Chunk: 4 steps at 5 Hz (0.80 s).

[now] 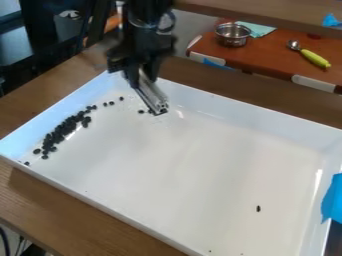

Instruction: Sweep into pile

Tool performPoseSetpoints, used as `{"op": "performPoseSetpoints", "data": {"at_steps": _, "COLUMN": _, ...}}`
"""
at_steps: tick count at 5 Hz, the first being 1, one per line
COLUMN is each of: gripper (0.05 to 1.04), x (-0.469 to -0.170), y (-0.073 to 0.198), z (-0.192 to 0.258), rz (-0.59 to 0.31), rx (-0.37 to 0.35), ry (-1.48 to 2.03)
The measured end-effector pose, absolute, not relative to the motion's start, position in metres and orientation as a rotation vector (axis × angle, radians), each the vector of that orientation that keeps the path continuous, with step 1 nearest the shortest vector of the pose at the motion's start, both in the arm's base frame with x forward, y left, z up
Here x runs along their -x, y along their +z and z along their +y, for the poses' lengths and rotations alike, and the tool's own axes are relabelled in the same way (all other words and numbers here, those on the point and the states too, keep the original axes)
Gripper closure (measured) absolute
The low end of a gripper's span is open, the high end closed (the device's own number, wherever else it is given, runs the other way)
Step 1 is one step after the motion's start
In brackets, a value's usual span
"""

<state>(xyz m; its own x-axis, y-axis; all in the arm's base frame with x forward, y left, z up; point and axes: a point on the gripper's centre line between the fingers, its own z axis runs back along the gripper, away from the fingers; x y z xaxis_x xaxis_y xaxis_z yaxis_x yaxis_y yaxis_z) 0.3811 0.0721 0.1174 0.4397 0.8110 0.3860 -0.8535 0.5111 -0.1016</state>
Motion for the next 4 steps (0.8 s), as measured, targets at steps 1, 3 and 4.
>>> {"op": "performPoseSetpoints", "data": {"at_steps": 1, "gripper": 0.736, "x": -0.393, "y": 0.100, "z": 0.063, "rz": -0.407, "rx": -0.147, "ry": 1.051}}
{"op": "performPoseSetpoints", "data": {"at_steps": 3, "gripper": 0.736, "x": -0.399, "y": 0.074, "z": 0.063, "rz": -0.386, "rx": -0.202, "ry": 1.065}}
{"op": "performPoseSetpoints", "data": {"at_steps": 4, "gripper": 0.736, "x": -0.402, "y": 0.073, "z": 0.066, "rz": -0.411, "rx": -0.204, "ry": 1.063}}
